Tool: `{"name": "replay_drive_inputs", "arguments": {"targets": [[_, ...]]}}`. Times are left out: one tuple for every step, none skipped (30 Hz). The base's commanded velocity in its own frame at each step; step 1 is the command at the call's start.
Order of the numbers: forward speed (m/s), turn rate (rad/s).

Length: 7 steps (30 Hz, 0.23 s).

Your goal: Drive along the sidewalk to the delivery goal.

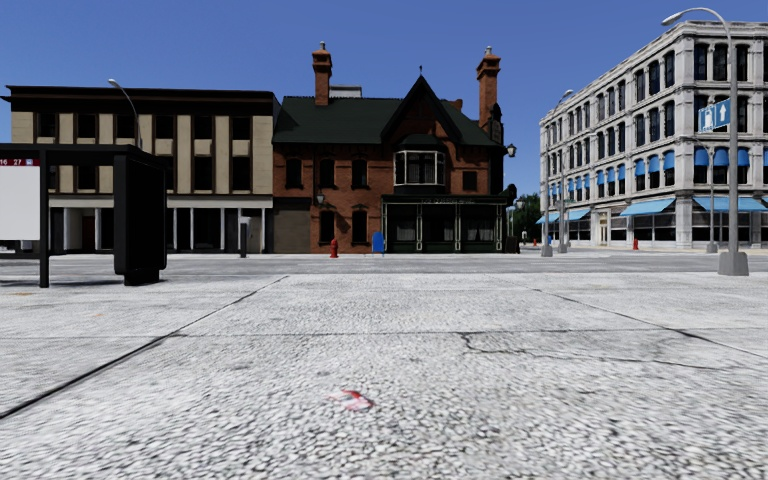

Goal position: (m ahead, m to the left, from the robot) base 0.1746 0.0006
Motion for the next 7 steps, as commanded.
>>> {"name": "replay_drive_inputs", "arguments": {"targets": [[0.0,0.0],[0.0,0.0],[0.0,0.0],[0.0,0.0],[0.0,0.0],[0.0,0.0],[0.0,0.0]]}}
